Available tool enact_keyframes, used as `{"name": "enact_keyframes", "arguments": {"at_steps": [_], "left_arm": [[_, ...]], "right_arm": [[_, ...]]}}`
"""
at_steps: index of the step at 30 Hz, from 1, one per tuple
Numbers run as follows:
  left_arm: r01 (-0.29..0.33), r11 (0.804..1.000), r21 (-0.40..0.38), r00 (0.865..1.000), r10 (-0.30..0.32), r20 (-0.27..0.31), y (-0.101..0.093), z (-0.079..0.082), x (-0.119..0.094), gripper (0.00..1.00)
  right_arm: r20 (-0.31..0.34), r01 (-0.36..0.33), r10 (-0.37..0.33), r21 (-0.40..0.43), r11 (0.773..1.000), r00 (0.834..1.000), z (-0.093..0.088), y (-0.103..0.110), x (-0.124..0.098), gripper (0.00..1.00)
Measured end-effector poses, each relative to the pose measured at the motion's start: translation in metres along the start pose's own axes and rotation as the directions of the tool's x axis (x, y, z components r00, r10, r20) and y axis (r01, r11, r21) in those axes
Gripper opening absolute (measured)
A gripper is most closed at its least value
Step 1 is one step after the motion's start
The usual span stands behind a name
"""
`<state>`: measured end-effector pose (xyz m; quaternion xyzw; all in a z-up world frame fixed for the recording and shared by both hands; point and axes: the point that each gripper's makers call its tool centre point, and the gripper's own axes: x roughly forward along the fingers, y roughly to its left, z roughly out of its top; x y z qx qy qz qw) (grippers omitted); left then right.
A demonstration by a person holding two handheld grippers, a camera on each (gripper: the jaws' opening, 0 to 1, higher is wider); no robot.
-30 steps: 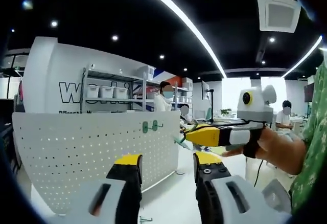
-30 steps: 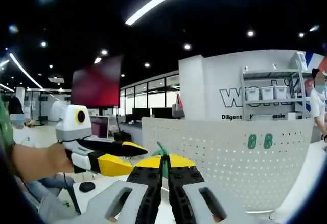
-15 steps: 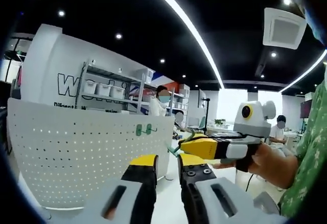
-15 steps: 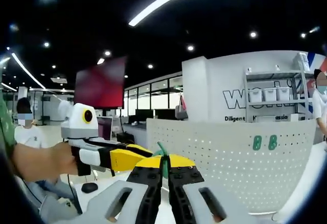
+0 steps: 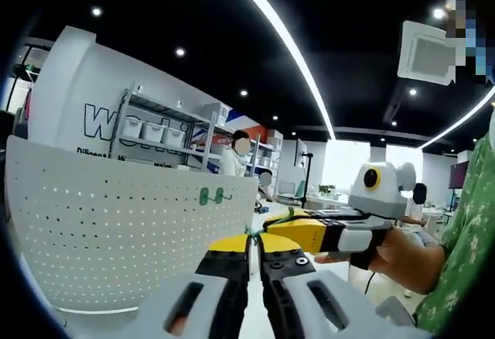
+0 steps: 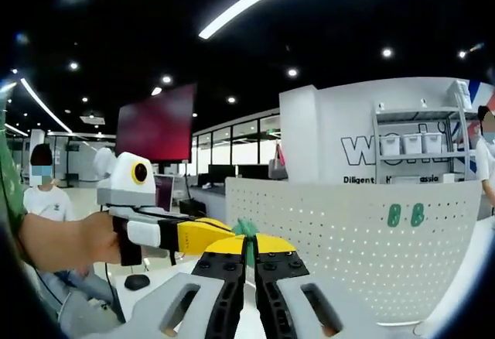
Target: Insert the hook assembly into the mounting plate slot until the hook locks in place.
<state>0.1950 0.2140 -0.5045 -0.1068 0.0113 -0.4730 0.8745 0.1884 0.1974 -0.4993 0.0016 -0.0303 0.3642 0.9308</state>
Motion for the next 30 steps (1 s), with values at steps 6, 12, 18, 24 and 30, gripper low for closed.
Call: {"name": "enact_keyframes", "arguments": {"at_steps": [6, 12, 18, 24, 30], "left_arm": [[-0.013, 1.000, 0.007, 1.000, 0.013, 0.003, 0.0013, 0.0015, -0.0006, 0.04], [-0.030, 0.998, 0.048, 1.000, 0.030, -0.003, 0.0010, 0.0019, -0.0007, 0.03], [-0.038, 0.994, 0.100, 0.999, 0.040, -0.013, -0.0003, 0.0031, -0.0005, 0.03], [-0.037, 0.994, 0.107, 0.999, 0.039, -0.017, -0.0010, 0.0044, -0.0011, 0.02], [-0.033, 0.994, 0.100, 0.999, 0.035, -0.018, -0.0029, 0.0058, -0.0020, 0.02]], "right_arm": [[-0.008, -0.006, 0.006, -0.003, 1.000, 1.000, -0.0029, 0.0012, 0.0013, 0.01], [-0.019, -0.007, 0.007, -0.014, 1.000, 1.000, -0.0046, 0.0018, 0.0019, 0.01], [-0.024, -0.008, 0.007, -0.020, 1.000, 1.000, -0.0056, 0.0018, 0.0012, 0.02], [-0.024, -0.013, 0.012, -0.025, 1.000, 1.000, -0.0049, 0.0024, 0.0008, 0.02], [-0.024, -0.016, 0.015, -0.033, 0.999, 1.000, -0.0050, 0.0037, 0.0008, 0.02]]}}
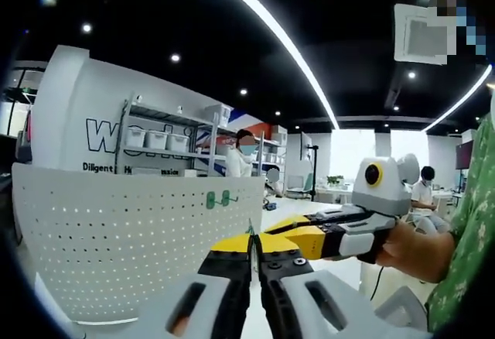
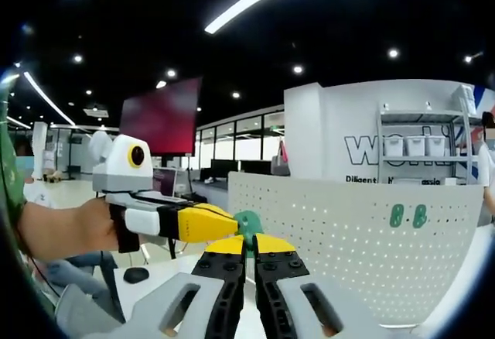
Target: Insert the hook assembly into the mounting plate slot until the hook locks in place.
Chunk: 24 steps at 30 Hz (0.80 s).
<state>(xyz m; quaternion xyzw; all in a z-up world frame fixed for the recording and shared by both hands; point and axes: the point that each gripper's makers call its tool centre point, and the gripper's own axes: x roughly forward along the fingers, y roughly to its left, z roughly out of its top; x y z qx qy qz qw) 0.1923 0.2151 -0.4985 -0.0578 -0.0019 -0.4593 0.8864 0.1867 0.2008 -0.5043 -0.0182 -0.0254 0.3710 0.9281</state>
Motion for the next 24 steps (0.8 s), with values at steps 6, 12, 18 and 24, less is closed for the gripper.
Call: {"name": "enact_keyframes", "arguments": {"at_steps": [6, 12, 18, 24], "left_arm": [[0.006, 1.000, 0.015, 1.000, -0.005, -0.009, -0.003, 0.001, 0.000, 0.02], [0.016, 0.999, 0.039, 1.000, -0.015, -0.020, -0.008, 0.000, 0.001, 0.02], [0.020, 0.998, 0.053, 0.999, -0.018, -0.033, -0.010, -0.001, 0.001, 0.02], [0.018, 0.997, 0.070, 0.999, -0.015, -0.034, -0.009, -0.001, 0.001, 0.02]], "right_arm": [[-0.006, 0.001, -0.002, -0.020, 1.000, 1.000, 0.000, 0.001, 0.000, 0.02], [-0.013, 0.002, -0.003, -0.034, 0.999, 1.000, 0.000, 0.001, -0.001, 0.02], [-0.019, 0.002, -0.003, -0.044, 0.999, 1.000, -0.001, 0.002, -0.001, 0.01], [-0.013, -0.002, 0.002, -0.038, 0.999, 1.000, -0.002, 0.002, -0.001, 0.01]]}}
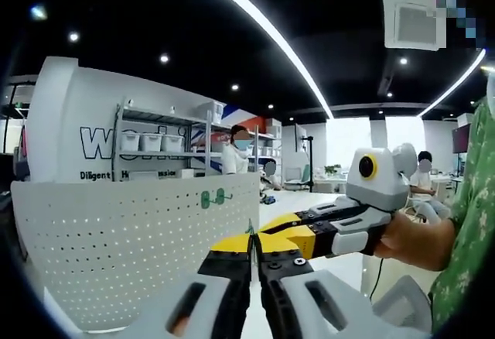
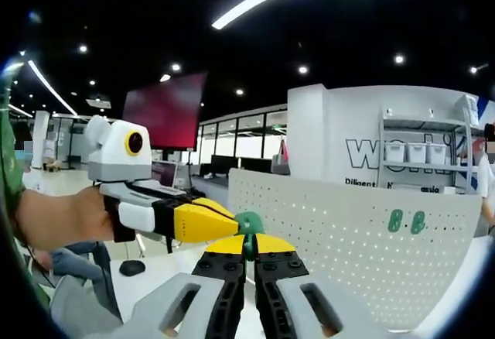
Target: Insert the hook assembly into the mounting plate slot until the hook locks in place.
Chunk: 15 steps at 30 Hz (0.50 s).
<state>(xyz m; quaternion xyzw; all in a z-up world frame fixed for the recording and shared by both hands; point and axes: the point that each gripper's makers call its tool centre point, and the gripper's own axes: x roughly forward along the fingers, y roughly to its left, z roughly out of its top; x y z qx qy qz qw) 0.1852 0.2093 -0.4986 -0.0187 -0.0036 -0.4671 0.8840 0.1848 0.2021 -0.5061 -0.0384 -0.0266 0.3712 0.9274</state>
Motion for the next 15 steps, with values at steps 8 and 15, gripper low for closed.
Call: {"name": "enact_keyframes", "arguments": {"at_steps": [8, 15], "left_arm": [[0.001, 1.000, 0.024, 1.000, -0.001, 0.012, 0.0004, 0.0009, 0.0021, 0.04], [-0.009, 1.000, 0.028, 1.000, 0.008, 0.018, 0.0025, -0.0012, 0.0030, 0.14]], "right_arm": [[0.020, 0.012, -0.012, 0.015, 1.000, 1.000, 0.0024, -0.0032, -0.0003, 0.01], [0.022, 0.025, -0.025, 0.022, 0.999, 0.999, 0.0020, -0.0075, -0.0010, 0.01]]}}
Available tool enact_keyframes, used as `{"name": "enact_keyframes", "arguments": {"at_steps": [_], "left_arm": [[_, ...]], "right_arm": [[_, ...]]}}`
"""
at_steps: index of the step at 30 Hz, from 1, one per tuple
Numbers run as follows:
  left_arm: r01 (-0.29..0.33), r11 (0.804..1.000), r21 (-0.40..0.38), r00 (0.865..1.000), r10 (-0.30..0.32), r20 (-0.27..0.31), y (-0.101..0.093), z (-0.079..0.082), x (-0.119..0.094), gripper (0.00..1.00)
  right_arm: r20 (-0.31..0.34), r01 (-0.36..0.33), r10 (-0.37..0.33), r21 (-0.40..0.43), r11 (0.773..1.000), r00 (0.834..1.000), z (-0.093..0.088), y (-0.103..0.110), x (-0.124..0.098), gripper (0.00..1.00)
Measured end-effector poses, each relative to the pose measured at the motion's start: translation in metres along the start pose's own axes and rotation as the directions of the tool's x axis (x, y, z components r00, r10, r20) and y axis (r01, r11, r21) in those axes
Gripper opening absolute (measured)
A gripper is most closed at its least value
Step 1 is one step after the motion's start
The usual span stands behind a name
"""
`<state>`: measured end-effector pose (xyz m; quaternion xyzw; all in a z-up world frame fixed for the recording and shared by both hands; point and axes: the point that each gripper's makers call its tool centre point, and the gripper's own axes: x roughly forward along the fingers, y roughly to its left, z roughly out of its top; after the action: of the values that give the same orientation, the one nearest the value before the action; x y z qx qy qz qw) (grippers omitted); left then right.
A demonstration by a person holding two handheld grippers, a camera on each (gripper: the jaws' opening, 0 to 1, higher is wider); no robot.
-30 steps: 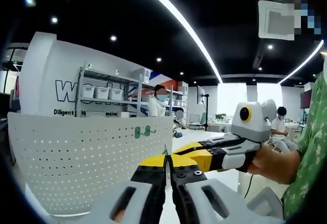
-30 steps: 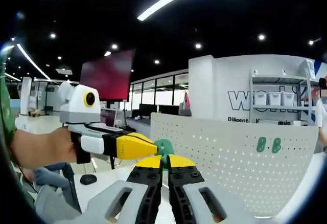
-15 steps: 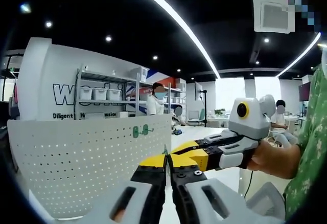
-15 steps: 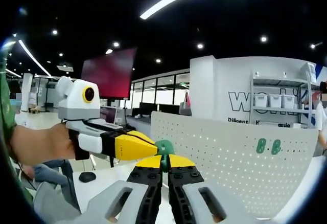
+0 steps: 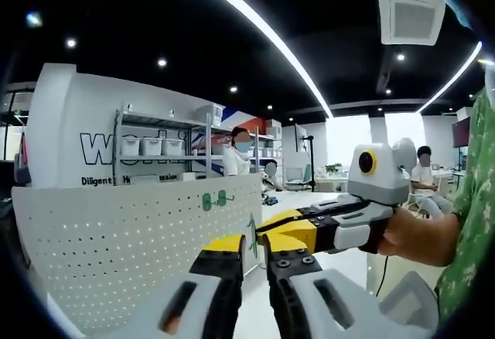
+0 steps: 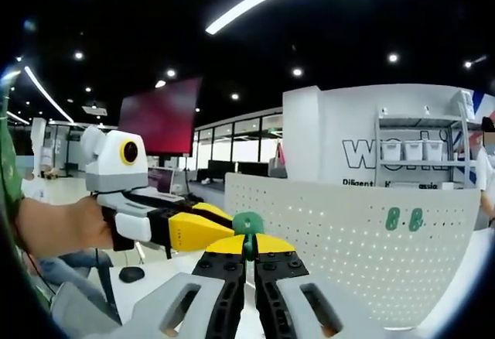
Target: Insert the hook assembly into the mounting plate slot until the hook locks in place.
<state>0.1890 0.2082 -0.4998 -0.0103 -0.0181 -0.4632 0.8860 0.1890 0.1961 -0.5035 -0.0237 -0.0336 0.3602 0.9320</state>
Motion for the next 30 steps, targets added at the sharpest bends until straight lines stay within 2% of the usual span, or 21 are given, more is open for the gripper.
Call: {"name": "enact_keyframes", "arguments": {"at_steps": [17, 25, 30], "left_arm": [[-0.027, 1.000, 0.002, 1.000, 0.027, -0.010, 0.006, -0.005, -0.001, 0.40], [-0.091, 0.995, -0.037, 0.996, 0.090, -0.021, 0.018, -0.010, -0.004, 0.68], [-0.104, 0.993, -0.061, 0.995, 0.104, -0.008, 0.020, -0.008, -0.004, 0.85]], "right_arm": [[-0.008, 0.017, -0.017, 0.015, 1.000, 1.000, -0.004, -0.007, 0.001, 0.01], [-0.016, 0.022, -0.022, 0.021, 1.000, 1.000, -0.008, -0.008, 0.002, 0.01], [-0.019, 0.028, -0.028, 0.023, 0.999, 0.999, -0.008, -0.010, 0.002, 0.01]]}}
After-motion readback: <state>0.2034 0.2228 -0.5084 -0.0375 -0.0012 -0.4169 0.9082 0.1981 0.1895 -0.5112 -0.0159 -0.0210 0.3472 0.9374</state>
